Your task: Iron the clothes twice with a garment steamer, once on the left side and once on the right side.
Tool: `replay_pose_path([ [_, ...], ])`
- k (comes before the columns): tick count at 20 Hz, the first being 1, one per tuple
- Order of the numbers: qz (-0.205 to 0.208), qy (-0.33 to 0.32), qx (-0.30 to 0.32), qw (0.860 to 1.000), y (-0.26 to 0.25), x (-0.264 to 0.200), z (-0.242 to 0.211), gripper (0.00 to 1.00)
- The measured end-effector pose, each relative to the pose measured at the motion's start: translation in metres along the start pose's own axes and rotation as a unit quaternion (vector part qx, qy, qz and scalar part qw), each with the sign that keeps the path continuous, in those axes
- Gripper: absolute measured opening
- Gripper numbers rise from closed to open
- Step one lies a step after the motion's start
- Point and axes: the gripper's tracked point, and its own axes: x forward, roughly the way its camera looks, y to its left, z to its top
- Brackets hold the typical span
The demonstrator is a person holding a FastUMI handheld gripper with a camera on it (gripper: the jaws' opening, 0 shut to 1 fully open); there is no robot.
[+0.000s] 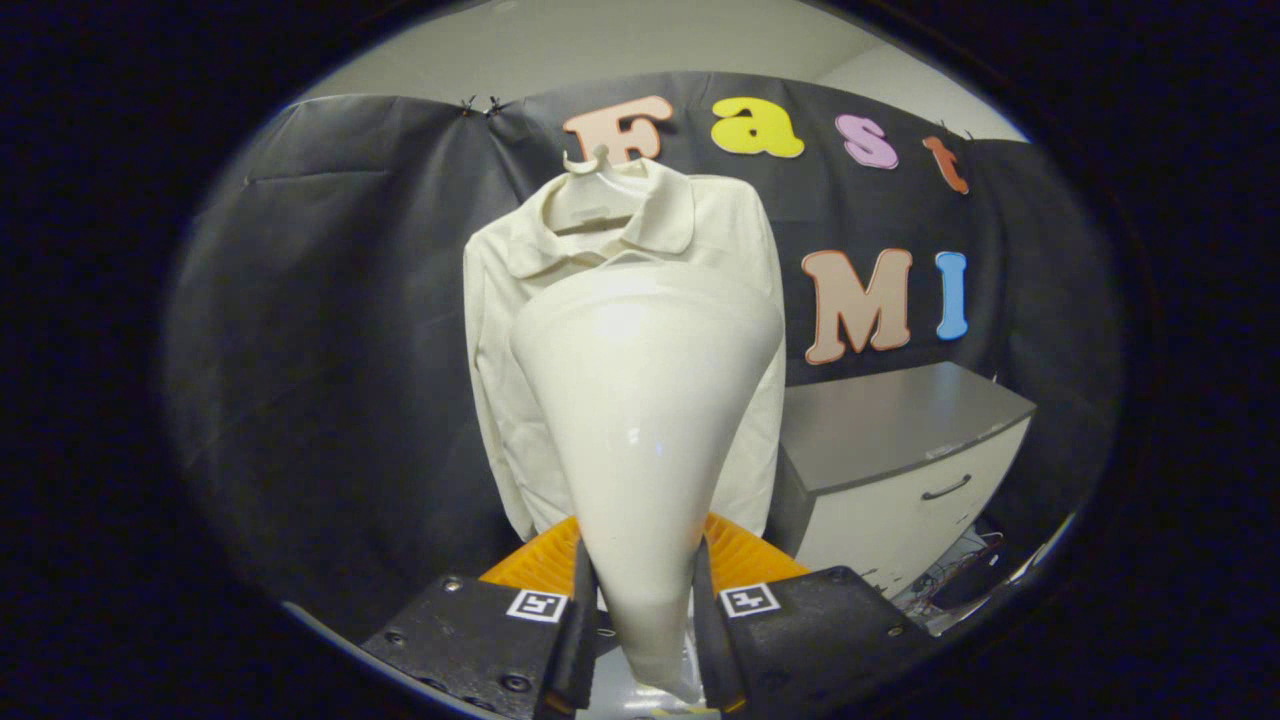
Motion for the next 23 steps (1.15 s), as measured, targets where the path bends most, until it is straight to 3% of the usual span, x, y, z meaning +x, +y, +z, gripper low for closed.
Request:
replay_pose_path([
  [5, -0.010, -0.036, -0.002, 0.999, -0.010, -0.029, 0.021, 0.41],
  [11, -0.026, -0.029, -0.014, 0.999, -0.057, -0.055, 0.008, 0.41],
  [23, -0.006, -0.036, 0.011, 0.999, -0.146, -0.084, 0.004, 0.41],
])
